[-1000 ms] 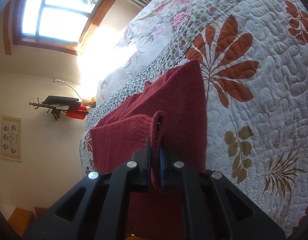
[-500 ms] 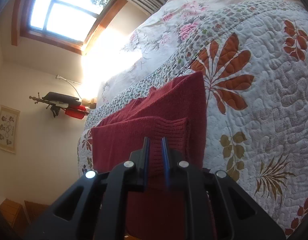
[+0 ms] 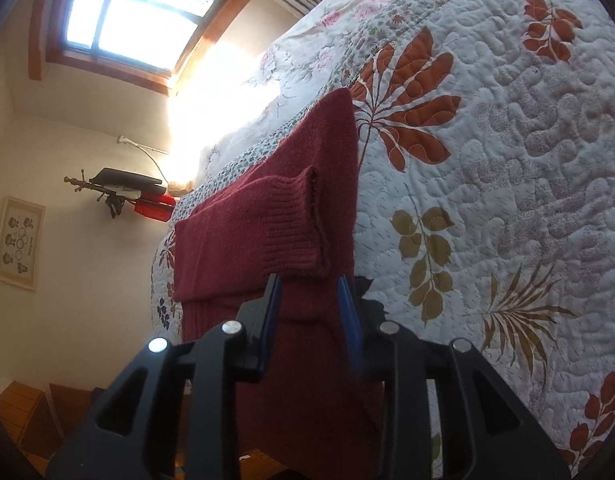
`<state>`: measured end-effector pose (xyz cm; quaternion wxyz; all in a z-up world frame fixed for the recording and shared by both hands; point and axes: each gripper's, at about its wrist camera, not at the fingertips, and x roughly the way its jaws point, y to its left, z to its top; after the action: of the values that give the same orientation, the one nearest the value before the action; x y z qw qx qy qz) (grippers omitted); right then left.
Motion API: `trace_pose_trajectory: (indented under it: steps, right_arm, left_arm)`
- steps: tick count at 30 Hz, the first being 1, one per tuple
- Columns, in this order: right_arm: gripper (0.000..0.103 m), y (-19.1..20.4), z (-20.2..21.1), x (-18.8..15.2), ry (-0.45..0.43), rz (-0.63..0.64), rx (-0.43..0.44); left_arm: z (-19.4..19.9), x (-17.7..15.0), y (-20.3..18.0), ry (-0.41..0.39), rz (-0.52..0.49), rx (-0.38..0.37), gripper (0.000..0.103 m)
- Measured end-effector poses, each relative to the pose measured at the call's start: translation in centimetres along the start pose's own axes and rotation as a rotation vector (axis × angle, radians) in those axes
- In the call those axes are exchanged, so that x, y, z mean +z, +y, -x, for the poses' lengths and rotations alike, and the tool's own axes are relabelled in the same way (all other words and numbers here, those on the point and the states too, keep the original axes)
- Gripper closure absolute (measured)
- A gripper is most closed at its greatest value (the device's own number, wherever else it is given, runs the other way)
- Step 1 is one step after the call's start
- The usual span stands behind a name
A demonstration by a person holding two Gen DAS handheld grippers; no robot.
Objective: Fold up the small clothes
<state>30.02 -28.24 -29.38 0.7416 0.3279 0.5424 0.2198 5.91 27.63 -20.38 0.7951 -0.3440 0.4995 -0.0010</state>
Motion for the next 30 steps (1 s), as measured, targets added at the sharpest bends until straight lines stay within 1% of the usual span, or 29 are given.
trace_pose_trajectory:
  steps: [2,4,6,8,11,13,17,19,20,21,22,23,24,25,26,27,30]
  right_arm:
    - [0.056,-0.4,1.2,-2.7,0.020,0.023,-0.010]
    - [0.050,-0.8,1.9,-6.0,0.048,0.041,-0.030]
    - [0.048,-1.2,2.2,-9.3,0.068,0.044,-0.062]
    - [0.048,-2.1,2.4,-12.9,0.075,0.007,-0.094]
    - [0.048,-3.4,2.7,-17.9,0.074,-0.098,-0.128]
    - [0.048,-3.5,2.8,-20.8,0.071,-0.150,-0.144]
    - [0.048,-2.7,3.2,-25.6,0.064,-0.209,-0.176]
    - [0.048,-2.0,3.4,-27.5,0.055,-0.221,-0.191]
    - [0.048,-1.7,3.6,-28.3,0.049,-0.226,-0.192]
    - [0.047,-1.4,3.7,-29.2,0.042,-0.232,-0.197]
    - [0.046,-1.1,3.8,-30.0,0.035,-0.238,-0.203]
    - [0.046,-0.9,3.9,-30.7,0.030,-0.243,-0.207]
    - [0.046,-0.7,4.0,-31.3,0.025,-0.249,-0.208]
    - [0.046,-0.6,4.0,-32.0,0.021,-0.256,-0.209]
    - [0.046,-0.5,4.0,-32.5,0.018,-0.262,-0.211]
    - [0.046,-0.5,3.9,-33.0,0.014,-0.270,-0.213]
    - [0.046,-0.8,3.8,-34.4,-0.007,-0.306,-0.196]
  left_arm:
    - [0.7,0.1,1.9,0.023,-0.028,0.033,0.013]
    - [0.1,-0.3,4.1,0.075,-0.066,0.074,0.013]
    - [-1.5,-1.1,6.3,0.145,-0.088,0.105,0.012]
    - [-3.5,-2.0,8.4,0.209,-0.117,0.106,0.013]
    - [-6.8,-3.6,10.7,0.311,-0.164,0.085,0.013]
    - [-8.6,-4.1,11.4,0.357,-0.199,0.057,0.013]
    - [-11.3,-4.3,11.8,0.425,-0.253,-0.066,0.013]
    - [-12.3,-4.5,12.0,0.450,-0.288,-0.104,0.014]
    - [-12.7,-4.6,12.3,0.465,-0.286,-0.127,0.014]
    - [-13.1,-4.6,12.5,0.478,-0.280,-0.137,0.022]
    - [-13.4,-4.6,12.8,0.489,-0.276,-0.146,0.042]
    - [-13.6,-4.5,13.1,0.498,-0.271,-0.139,0.050]
    - [-13.7,-4.5,13.4,0.509,-0.266,-0.132,0.072]
    - [-13.7,-4.5,13.7,0.512,-0.259,-0.135,0.087]
    - [-13.4,-4.4,14.1,0.513,-0.249,-0.149,0.090]
    - [-13.1,-4.4,14.2,0.517,-0.242,-0.167,0.096]
    - [-11.1,-4.2,14.6,0.521,-0.206,-0.236,0.097]
